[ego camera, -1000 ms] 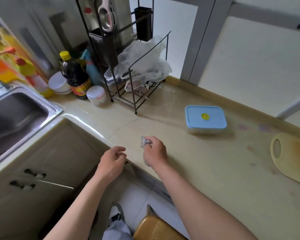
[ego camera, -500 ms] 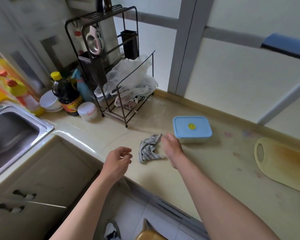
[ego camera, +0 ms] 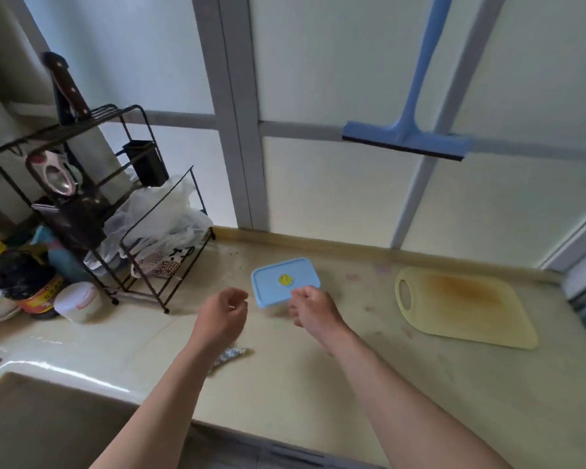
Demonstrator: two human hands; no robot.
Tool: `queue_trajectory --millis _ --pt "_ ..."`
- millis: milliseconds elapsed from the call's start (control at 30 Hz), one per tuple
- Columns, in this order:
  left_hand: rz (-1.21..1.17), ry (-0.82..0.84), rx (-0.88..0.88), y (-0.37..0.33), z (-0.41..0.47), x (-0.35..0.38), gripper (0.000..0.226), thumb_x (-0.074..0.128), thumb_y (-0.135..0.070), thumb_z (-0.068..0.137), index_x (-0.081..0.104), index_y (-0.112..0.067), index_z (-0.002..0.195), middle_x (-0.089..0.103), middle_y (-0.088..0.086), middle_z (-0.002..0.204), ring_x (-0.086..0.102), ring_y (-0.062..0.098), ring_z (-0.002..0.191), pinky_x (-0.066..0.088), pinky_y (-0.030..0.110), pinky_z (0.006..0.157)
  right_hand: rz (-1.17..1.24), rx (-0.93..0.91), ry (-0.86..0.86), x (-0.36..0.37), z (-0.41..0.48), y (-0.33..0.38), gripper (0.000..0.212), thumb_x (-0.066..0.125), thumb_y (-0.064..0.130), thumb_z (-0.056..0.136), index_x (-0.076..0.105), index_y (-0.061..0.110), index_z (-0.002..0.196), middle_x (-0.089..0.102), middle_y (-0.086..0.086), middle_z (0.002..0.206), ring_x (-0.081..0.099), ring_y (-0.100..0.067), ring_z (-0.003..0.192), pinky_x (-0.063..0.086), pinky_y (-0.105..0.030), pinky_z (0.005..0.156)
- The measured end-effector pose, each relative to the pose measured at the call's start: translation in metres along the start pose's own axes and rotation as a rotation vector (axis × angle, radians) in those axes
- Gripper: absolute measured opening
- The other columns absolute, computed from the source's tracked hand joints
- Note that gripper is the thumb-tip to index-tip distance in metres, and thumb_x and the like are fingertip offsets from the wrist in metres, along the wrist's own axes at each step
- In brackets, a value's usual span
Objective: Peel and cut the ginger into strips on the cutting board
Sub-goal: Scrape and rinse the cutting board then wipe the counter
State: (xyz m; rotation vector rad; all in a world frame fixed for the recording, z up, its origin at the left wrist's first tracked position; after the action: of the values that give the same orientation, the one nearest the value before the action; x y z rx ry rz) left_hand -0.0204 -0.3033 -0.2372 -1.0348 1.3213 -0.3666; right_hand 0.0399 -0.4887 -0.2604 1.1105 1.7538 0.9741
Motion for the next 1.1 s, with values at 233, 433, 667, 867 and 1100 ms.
queue_trajectory --millis 233,433,667,867,1100 --pt "0.422 0.099 -0.114 0.051 0.008 0.027 0.04 0.064 -0.018 0.082 0.059 -0.012 0.122 0.055 0.015 0.116 0.058 0.037 0.106 0.049 0.038 0.091 0.031 0.081 -0.034 -0.039 -0.011 -0.036 0.017 0.052 0.015 0.098 0.065 0.018 0.087 0.067 -0.003 0.078 0.059 -0.019 0.071 0.049 -0.034 0.069" --pt "0.676 0.364 -0.198 0.136 -0.007 0.045 0.082 0.051 -0.023 0.088 0.012 -0.022 0.16 0.013 0.021 0.159 0.035 0.043 0.138 0.033 0.042 0.115 0.033 0.178 -0.001 -0.023 -0.016 -0.076 0.015 0.052 0.015 0.101 0.063 0.017 0.092 0.066 -0.003 0.081 0.059 -0.016 0.069 0.047 -0.03 0.066" --pt "0.788 0.206 -0.071 0.138 0.0 0.045 0.047 0.046 -0.013 0.09 0.037 -0.016 0.136 0.051 0.01 0.129 0.054 0.037 0.108 0.048 0.04 0.089 0.005 0.259 0.048 0.007 -0.019 -0.101 0.016 0.05 0.013 0.103 0.063 0.017 0.095 0.067 -0.005 0.084 0.06 -0.016 0.07 0.048 -0.028 0.066" --pt "0.142 0.116 -0.241 0.128 -0.001 0.024 0.018 0.057 -0.029 0.077 0.063 -0.012 0.077 0.066 0.008 0.073 0.065 0.03 0.069 0.05 0.034 0.061 -0.008 0.254 0.1 0.037 -0.015 -0.087 0.014 0.051 0.011 0.103 0.064 0.012 0.106 0.067 -0.009 0.088 0.062 -0.018 0.071 0.051 -0.028 0.066" --pt "-0.705 0.062 -0.366 0.087 -0.024 -0.04 0.01 0.051 -0.019 0.065 0.05 -0.011 0.071 0.044 0.012 0.075 0.044 0.027 0.074 0.036 0.034 0.06 0.22 0.23 0.476 0.114 -0.022 -0.024 0.039 0.055 0.004 0.1 0.06 0.028 0.131 0.065 -0.009 0.108 0.063 -0.03 0.092 0.058 -0.042 0.072"
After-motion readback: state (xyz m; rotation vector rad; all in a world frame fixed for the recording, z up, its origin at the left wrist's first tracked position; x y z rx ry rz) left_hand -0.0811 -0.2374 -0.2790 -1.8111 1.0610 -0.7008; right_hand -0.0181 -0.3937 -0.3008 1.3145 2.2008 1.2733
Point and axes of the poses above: each hand's wrist, its own z-axis towards the middle knuckle, its own x-axis out of the palm, y = z × x, the point moved 3 cm from there along z, towards the middle knuckle
